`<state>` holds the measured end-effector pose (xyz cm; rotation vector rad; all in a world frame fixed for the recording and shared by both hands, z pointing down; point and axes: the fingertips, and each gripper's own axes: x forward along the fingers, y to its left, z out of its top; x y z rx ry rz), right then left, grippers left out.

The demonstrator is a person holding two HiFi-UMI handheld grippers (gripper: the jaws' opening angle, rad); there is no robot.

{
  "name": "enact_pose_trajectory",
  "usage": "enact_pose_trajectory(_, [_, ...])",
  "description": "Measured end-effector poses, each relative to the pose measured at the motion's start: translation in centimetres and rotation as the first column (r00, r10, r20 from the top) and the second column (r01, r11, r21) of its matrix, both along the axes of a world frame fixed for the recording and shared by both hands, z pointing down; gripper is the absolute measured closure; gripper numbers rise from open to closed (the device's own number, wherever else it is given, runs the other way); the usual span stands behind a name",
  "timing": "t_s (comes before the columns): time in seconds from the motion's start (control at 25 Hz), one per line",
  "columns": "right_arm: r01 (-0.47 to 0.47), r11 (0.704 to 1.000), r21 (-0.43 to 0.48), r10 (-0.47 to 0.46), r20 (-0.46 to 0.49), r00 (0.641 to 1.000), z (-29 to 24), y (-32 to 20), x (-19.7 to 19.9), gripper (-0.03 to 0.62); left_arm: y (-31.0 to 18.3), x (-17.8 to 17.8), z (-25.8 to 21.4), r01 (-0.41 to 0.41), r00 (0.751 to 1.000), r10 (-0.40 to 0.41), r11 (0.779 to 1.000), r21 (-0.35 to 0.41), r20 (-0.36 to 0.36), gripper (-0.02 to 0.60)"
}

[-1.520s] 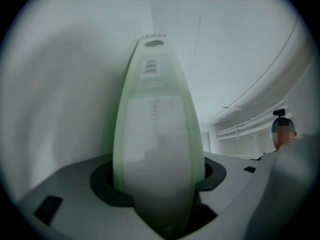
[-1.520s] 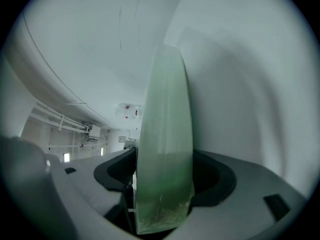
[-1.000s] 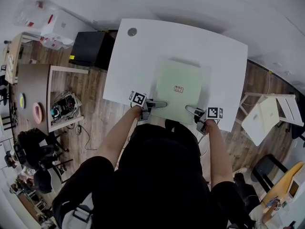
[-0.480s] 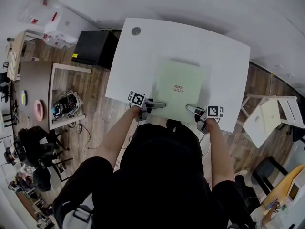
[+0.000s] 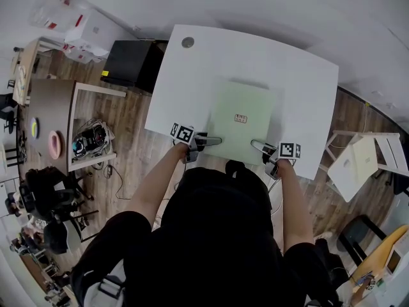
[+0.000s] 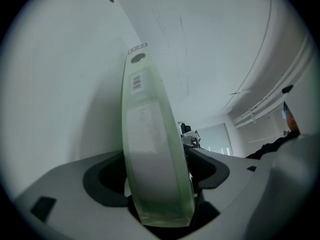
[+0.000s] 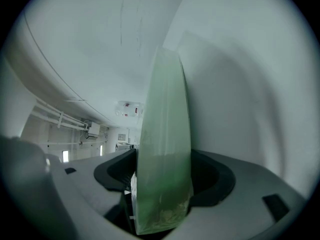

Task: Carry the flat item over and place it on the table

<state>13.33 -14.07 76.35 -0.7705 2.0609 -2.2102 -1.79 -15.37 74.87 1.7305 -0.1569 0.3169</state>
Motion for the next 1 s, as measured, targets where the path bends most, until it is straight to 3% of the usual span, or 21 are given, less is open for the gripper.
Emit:
enact_pose_trajectory(0.48, [-0.07,0.998,0.001,0.07,-0.031,0.997,0.1,-0.8,0.6,0.273,-0.5,-1.3,0.5,0.029,0.996,-0.033,0.998,0.047,0.085,0.225])
enact_pose_trajectory(0.68, [-0.034,0.999,0.023,0.036,-0.107,0.994,0.1,-0.7,0.4,0.272,-0.7,-1.5,0.8,0.055,0.994,-0.059,0.998,0.04,0.095,0.225])
enact_pose_trajectory(1.0, [-0.052,0.999,0.011,0.053,-0.255,0.966,0.3,-1.3,1.1,0.266,-2.1,-1.6,1.4,0.128,0.986,-0.131,0.991,0.034,0.101,0.227])
